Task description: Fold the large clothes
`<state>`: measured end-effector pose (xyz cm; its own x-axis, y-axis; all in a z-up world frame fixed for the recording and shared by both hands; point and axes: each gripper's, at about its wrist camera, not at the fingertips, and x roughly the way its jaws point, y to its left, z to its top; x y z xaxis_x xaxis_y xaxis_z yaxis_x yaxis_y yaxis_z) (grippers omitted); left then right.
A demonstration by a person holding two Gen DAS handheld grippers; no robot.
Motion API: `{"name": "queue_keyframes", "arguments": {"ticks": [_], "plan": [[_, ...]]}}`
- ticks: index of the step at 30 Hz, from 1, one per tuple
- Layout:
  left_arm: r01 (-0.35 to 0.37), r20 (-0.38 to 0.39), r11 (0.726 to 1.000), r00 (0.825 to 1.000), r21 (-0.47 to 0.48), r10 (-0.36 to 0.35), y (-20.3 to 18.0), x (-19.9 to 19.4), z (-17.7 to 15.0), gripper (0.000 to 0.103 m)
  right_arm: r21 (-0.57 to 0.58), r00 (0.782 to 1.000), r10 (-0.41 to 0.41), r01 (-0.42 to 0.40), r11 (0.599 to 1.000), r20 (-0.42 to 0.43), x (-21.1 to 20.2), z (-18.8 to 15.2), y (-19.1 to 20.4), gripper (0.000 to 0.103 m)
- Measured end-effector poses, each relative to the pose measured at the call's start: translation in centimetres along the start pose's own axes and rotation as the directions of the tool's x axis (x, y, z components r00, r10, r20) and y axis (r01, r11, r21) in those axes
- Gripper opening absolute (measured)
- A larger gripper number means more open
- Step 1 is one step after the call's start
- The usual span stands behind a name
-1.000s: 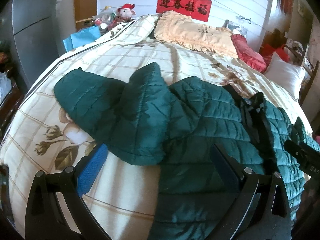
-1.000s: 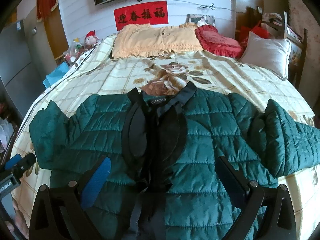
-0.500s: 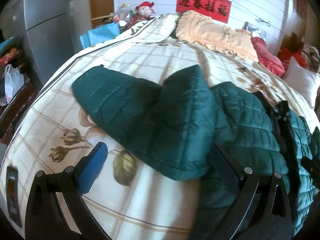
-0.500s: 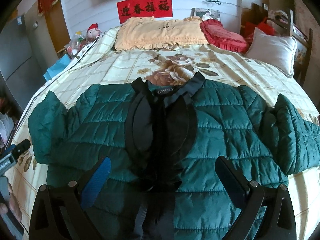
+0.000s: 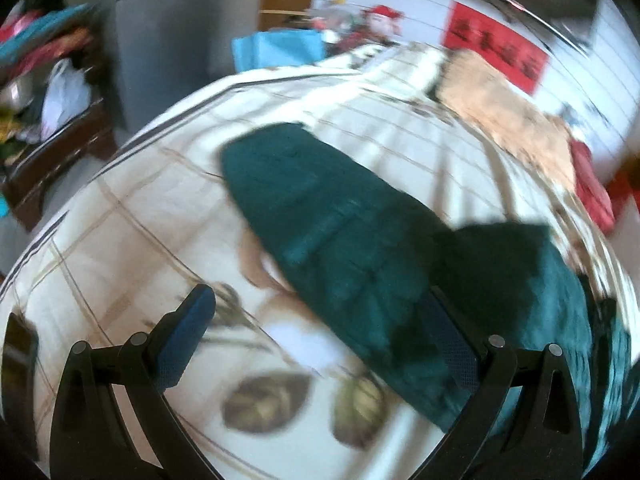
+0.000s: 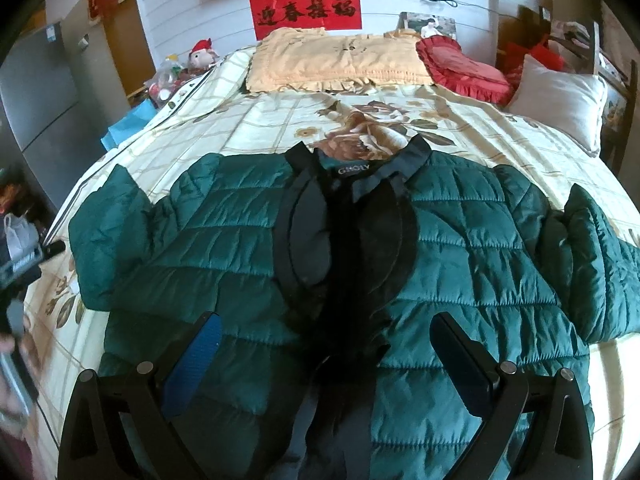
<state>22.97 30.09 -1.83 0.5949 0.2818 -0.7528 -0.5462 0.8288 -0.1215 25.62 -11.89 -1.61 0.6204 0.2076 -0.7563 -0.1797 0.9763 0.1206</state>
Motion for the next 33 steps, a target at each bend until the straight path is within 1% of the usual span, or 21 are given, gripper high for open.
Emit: {"name": "queue_keyframes", "arguments": {"ticks": [2, 4, 9, 13, 18, 21, 25, 27, 28, 30, 32, 33], "plan": [[-0.028, -0.007, 0.999, 1.000, -0.045, 0.028, 1.5, 1.1, 1.1, 0.102, 0.001, 1.000, 0.010, -0.010, 1.000, -0.008, 0.1, -0.2, 0.1, 0.103], [-0.038, -0.010, 0.996, 0.999, -0.081, 0.038, 2.6, 2.2, 2.0, 0.102, -0.003, 1.000, 0.019, -0.019, 1.000, -0.013, 0.1, -0.4, 0.4, 0.103], [-0.083, -0.033, 0.985, 0.996, -0.154, 0.079, 4.4, 5.0, 3.5, 0.102, -0.018, 0.999, 0.047, -0.047, 0.999, -0.017, -0.1, -0.8, 1.2, 0.103], [-0.109, -0.001, 0.978, 0.994, -0.176, 0.110, 5.0, 6.4, 4.5, 0.102, -0.035, 0.998, 0.060, -0.061, 0.997, -0.025, -0.3, -1.1, 1.7, 0.103], [-0.115, -0.023, 0.979, 0.993, -0.170, 0.113, 4.6, 8.2, 5.2, 0.102, -0.033, 0.997, 0.076, -0.077, 0.996, -0.030, -0.3, -1.4, 2.1, 0.103], [-0.113, -0.060, 0.978, 0.993, -0.174, 0.104, 4.2, 9.5, 5.3, 0.102, -0.038, 0.996, 0.078, -0.079, 0.996, -0.041, 0.0, -1.5, 2.3, 0.103], [-0.101, -0.093, 0.974, 0.992, -0.205, 0.083, 4.4, 10.6, 5.0, 0.102, -0.044, 0.996, 0.074, -0.077, 0.996, -0.048, -0.1, -1.7, 2.4, 0.103], [-0.088, -0.096, 0.971, 0.993, -0.224, 0.068, 4.6, 10.7, 4.8, 0.102, -0.047, 0.996, 0.073, -0.075, 0.996, -0.049, -0.2, -1.8, 2.4, 0.103], [-0.087, -0.084, 0.971, 0.994, -0.223, 0.070, 4.5, 10.6, 4.8, 0.102, -0.046, 0.996, 0.072, -0.074, 0.996, -0.050, -0.2, -1.8, 2.3, 0.103], [-0.084, -0.083, 0.973, 0.994, -0.215, 0.067, 4.4, 10.7, 4.8, 0.102, -0.040, 0.996, 0.069, -0.071, 0.997, -0.051, -0.2, -1.9, 2.2, 0.103], [-0.076, -0.080, 0.975, 0.995, -0.207, 0.061, 4.3, 10.8, 5.0, 0.099, -0.037, 0.996, 0.069, -0.072, 0.997, -0.058, 0.0, -1.9, 2.2, 0.103], [-0.075, -0.075, 0.977, 0.995, -0.201, 0.061, 4.2, 10.8, 5.0, 0.093, -0.038, 0.996, 0.070, -0.072, 0.997, -0.060, 0.0, -2.0, 2.2, 0.103]]}}
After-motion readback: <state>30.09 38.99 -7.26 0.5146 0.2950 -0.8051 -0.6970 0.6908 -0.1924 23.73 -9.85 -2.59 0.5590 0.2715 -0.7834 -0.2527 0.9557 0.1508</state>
